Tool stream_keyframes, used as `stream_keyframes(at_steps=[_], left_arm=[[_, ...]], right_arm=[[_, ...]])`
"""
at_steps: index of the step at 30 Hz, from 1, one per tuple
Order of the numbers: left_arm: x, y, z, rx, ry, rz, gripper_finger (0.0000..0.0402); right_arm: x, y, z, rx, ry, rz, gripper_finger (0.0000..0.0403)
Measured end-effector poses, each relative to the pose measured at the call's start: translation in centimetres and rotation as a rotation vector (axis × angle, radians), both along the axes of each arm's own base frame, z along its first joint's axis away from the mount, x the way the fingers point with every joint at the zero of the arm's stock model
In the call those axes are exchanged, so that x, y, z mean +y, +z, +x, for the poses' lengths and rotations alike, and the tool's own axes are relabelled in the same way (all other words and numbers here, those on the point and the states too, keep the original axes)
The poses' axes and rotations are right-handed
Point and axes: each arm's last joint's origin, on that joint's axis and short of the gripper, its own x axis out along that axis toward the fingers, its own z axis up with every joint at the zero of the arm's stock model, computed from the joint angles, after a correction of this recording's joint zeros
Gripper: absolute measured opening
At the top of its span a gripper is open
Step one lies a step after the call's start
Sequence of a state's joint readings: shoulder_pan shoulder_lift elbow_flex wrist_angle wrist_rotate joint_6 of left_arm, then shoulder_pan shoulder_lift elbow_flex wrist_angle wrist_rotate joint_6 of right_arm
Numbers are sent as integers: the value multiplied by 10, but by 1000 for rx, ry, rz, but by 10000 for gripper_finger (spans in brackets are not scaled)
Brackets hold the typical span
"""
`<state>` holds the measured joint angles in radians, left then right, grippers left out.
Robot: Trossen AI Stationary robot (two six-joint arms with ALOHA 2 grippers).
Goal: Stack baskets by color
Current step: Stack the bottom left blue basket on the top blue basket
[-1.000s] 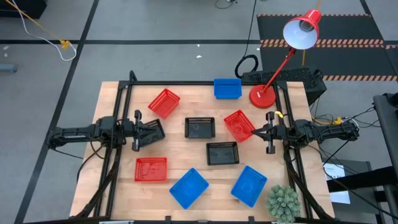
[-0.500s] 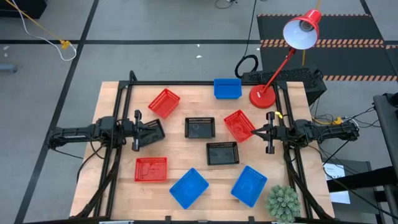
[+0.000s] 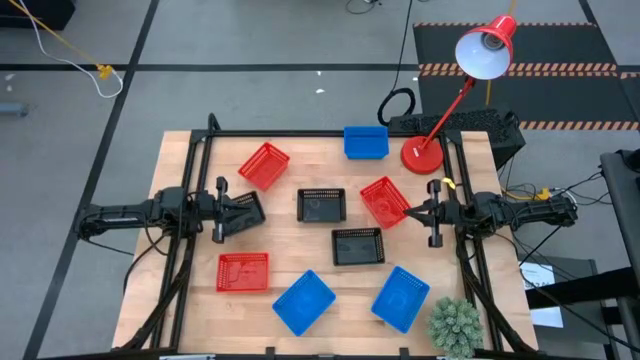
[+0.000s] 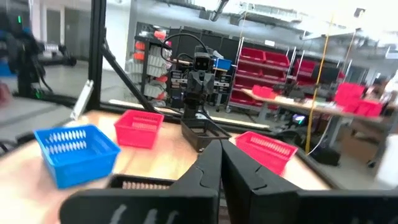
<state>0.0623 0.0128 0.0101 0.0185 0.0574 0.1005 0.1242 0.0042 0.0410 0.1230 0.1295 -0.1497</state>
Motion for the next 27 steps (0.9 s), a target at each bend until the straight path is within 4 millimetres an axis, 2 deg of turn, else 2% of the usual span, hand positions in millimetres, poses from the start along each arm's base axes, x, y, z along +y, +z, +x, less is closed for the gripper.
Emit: stream_keyframes(at_steps=[3,6,10,16,27], left_arm=[[0,0,0,0,0,0,31],[0,0,0,0,-1,0,31],[0,0,0,0,0,0,31],[0,0,0,0,-1,0,31],[0,0,0,0,0,0,31]], right_arm=[[0,1,0,-7,9,78,0],[0,4,-1,-43,13,85,0],[0,2,1,10,16,95,0],[0,34,0,39,19,133,0],[1,131,2,117,15,132,0]])
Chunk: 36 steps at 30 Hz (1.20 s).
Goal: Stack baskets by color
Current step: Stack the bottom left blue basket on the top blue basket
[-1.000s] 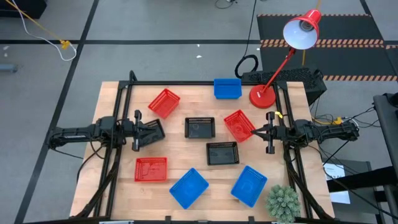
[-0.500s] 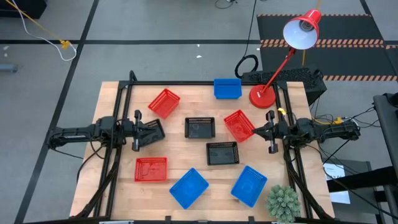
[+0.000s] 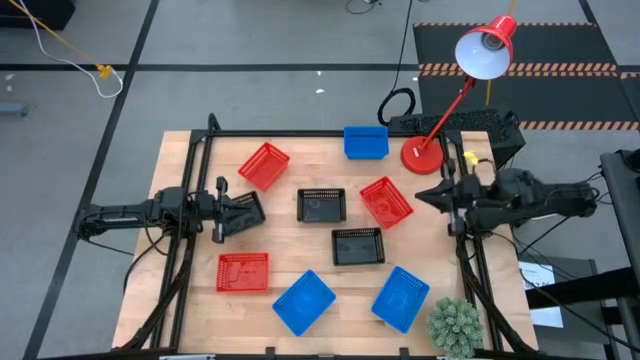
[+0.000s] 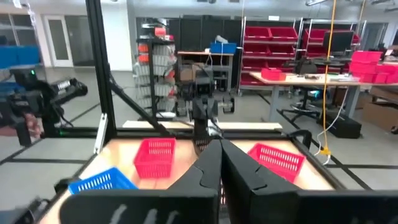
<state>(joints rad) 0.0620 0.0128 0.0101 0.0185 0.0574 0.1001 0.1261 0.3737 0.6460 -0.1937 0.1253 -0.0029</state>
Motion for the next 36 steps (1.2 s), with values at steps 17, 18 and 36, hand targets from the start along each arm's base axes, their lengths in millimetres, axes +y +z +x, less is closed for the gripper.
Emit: stream_keyframes(at_steps=[17,18,36], left_arm=[[0,0,0,0,0,0,31],[0,0,0,0,0,0,31],[-2,23,-3,-175,-69,-156,7]], right_arm=[[3,106,22,162,-1,65,0],[3,109,24,170,1,64,0],[7,113,47,250,14,58,0]])
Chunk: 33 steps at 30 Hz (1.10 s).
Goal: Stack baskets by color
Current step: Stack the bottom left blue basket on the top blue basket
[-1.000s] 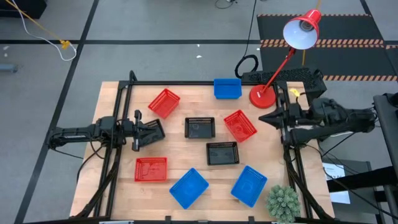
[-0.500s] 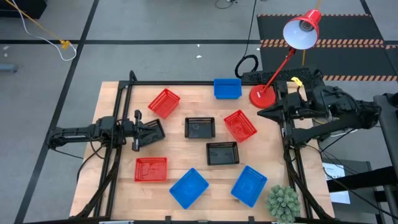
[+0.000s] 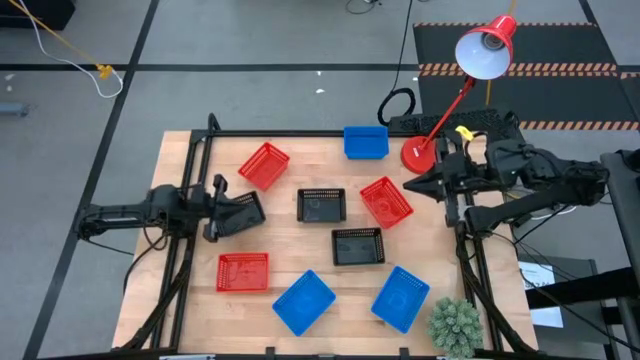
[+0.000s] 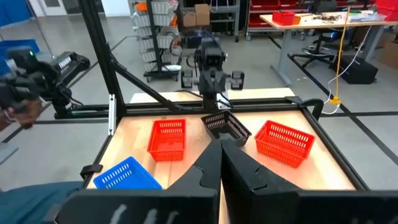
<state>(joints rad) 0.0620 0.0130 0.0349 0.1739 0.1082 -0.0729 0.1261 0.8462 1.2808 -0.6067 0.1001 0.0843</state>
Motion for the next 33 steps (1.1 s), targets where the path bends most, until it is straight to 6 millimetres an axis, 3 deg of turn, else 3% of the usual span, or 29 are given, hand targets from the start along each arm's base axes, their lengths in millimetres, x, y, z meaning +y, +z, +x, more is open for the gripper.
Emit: stream_keyframes(at_steps=[9,20,24,28,33], left_arm=[[-1,60,-8,-71,-31,-55,2],[0,176,4,109,-24,-45,1],[0,209,13,206,-21,-38,1],[0,228,28,332,-31,-10,1],[-9,218,58,470,-72,41,1]], right_arm=[[1,-2,6,17,4,-27,0],[1,-20,12,79,2,-26,0],[2,-27,14,101,-16,29,0],[2,-34,16,127,-33,77,0],[4,-44,19,166,-44,121,0]])
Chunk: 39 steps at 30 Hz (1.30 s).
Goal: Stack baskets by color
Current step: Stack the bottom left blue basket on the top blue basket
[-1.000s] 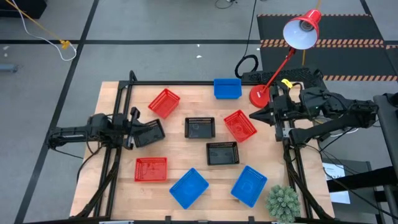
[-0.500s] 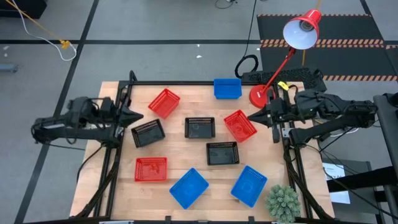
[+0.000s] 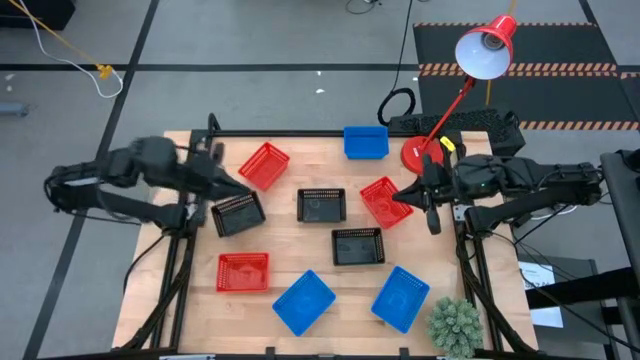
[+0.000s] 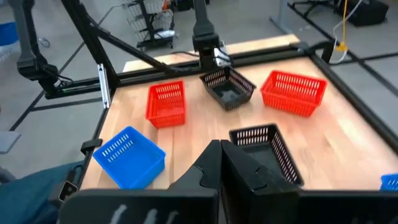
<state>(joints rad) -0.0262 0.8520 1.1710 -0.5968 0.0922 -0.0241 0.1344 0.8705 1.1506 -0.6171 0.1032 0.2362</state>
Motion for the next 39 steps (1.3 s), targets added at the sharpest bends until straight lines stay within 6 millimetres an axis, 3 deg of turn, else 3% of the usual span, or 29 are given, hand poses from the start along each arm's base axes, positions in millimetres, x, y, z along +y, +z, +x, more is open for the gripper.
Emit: stream_keyframes(at_steps=[8,16,28,39], left_arm=[[-28,-31,41,157,24,109,1],[-60,-52,66,234,-59,166,6],[-85,-68,81,281,-99,175,7],[-101,-73,88,257,-96,164,15]], right_arm=[[27,-18,17,97,45,19,0],[65,-37,28,219,117,99,0],[119,-69,29,447,187,194,4],[160,-90,36,688,242,198,57]])
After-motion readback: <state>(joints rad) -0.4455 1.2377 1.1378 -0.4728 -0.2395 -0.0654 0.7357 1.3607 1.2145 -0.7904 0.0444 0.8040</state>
